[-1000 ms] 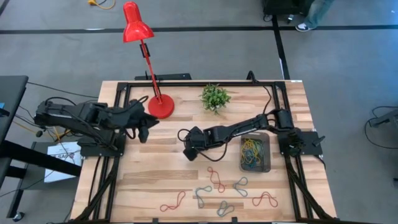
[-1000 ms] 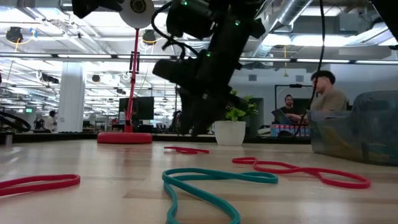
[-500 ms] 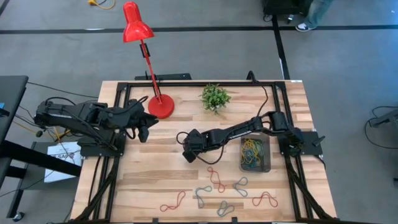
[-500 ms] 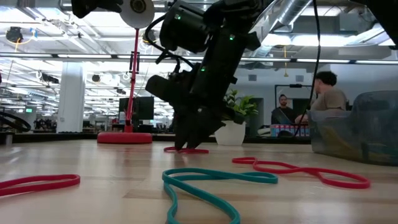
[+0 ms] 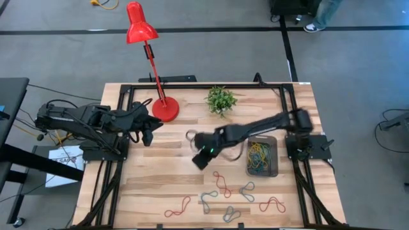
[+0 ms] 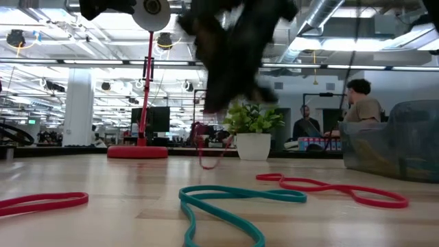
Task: Pick and place items into bin
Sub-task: Put the red rubber band into the black bin
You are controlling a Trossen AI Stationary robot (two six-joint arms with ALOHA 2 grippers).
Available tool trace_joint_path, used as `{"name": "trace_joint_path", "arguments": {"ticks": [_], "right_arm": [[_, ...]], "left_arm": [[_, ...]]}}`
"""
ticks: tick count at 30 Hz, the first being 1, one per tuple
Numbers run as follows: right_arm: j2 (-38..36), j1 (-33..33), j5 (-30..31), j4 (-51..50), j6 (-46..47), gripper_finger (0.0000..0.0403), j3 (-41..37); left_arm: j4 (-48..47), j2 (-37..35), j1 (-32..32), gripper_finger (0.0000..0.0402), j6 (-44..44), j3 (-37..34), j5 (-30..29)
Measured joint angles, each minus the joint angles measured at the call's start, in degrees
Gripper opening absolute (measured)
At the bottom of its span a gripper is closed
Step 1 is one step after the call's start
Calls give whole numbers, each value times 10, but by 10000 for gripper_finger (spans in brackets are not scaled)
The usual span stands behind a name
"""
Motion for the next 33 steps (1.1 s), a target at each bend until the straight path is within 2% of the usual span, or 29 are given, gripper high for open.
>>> {"name": "trace_joint_path", "arguments": {"ticks": [8, 12, 18, 23, 28, 33], "right_arm": [[-150, 15, 7, -145, 49, 2, 0], [-198, 44, 28, -292, 111, 1, -1], [-246, 99, 37, -544, 288, 1, -1], [-276, 148, 56, -517, 356, 1, -20], [-257, 183, 68, -516, 396, 1, -56], [-235, 205, 33, -501, 453, 0, -111]], "left_arm": [[0, 0, 0, 85, 0, 0, 0], [0, 0, 0, 85, 0, 0, 1], [1, 0, 0, 85, 5, 0, 1], [2, 0, 0, 85, 7, 0, 1], [2, 0, 0, 85, 7, 0, 1], [2, 0, 0, 85, 8, 0, 1]]}}
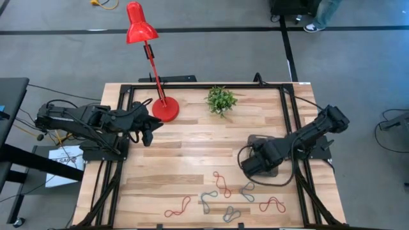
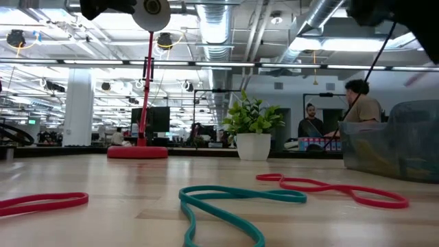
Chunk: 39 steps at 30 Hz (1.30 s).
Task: Pick and place items into bin
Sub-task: Put the red rubber band into the black bin
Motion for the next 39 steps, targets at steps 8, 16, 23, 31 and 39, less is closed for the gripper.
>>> {"name": "trace_joint_path", "arguments": {"ticks": [8, 16, 23, 31, 39], "right_arm": [[2, 26, -3, 54, 71, 1, -41], [2, 29, -11, 54, 113, 31, -41], [2, 22, -12, 67, 113, 76, -41], [2, 5, -12, 80, 92, 91, -41], [1, -23, -13, 103, 5, 91, -41]], "left_arm": [[-2, 0, 0, 85, 0, 0, 1], [-5, 0, 0, 85, 0, 0, 3], [-5, 0, 0, 85, 0, 0, 4], [-8, 0, 0, 85, 0, 0, 4], [-8, 0, 0, 85, 0, 0, 4]]}}
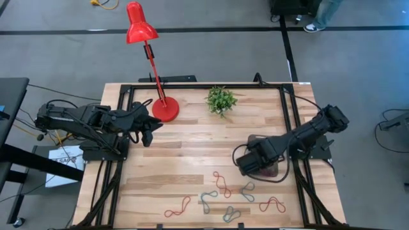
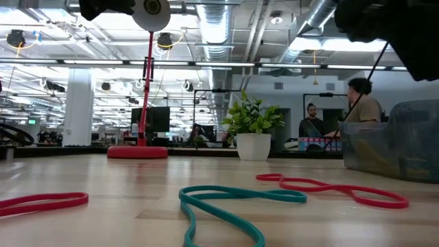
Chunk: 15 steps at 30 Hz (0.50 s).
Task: Pick and place items into bin
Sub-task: Put the red rubber band into the black bin
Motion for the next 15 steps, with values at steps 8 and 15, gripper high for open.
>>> {"name": "trace_joint_path", "arguments": {"ticks": [8, 15], "right_arm": [[0, -27, 8, 36, -100, 91, 42], [0, -44, 8, 192, -242, 91, 55]], "left_arm": [[0, 0, 0, 85, 0, 0, 0], [0, 0, 0, 85, 0, 0, 0]]}}
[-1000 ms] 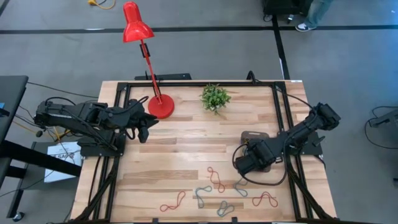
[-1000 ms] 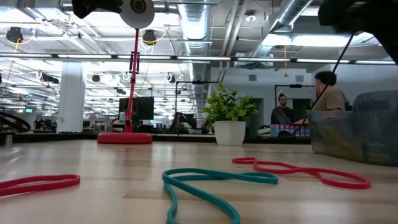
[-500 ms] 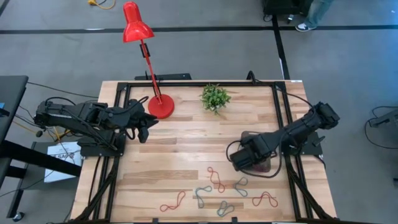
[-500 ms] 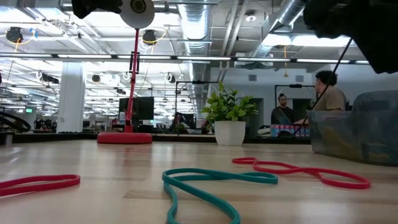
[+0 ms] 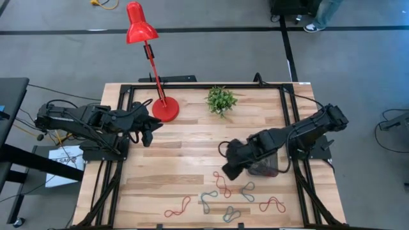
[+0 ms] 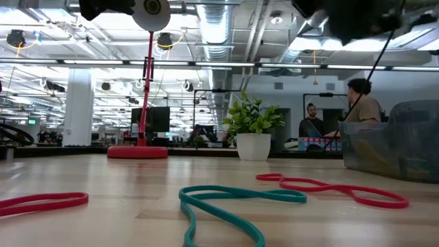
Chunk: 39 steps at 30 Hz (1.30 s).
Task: Pick and place items into bin
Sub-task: Put the red rubber band into the black bin
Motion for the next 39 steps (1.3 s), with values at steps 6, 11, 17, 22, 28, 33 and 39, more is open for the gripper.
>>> {"name": "trace_joint_path", "arguments": {"ticks": [6, 11, 17, 22, 28, 33, 39], "right_arm": [[47, 3, 1, 146, -112, 91, 1], [125, 5, 12, 137, -112, 91, 0], [209, -11, -17, 138, -67, 91, -1], [247, -13, -33, 186, -60, 91, 0], [266, -18, -30, 186, -51, 91, 3], [267, -23, -17, 199, -49, 91, 1], [268, -28, -10, 210, -57, 91, 1]], "left_arm": [[0, 0, 0, 85, 0, 0, 0], [-5, 0, 0, 85, 0, 0, 0], [-10, 0, 0, 85, 4, 0, -1], [-10, 0, 0, 85, 4, 0, -2], [-10, 0, 0, 85, 4, 0, -2], [-10, 0, 0, 85, 4, 0, -2], [-10, 0, 0, 85, 4, 0, -4]]}}
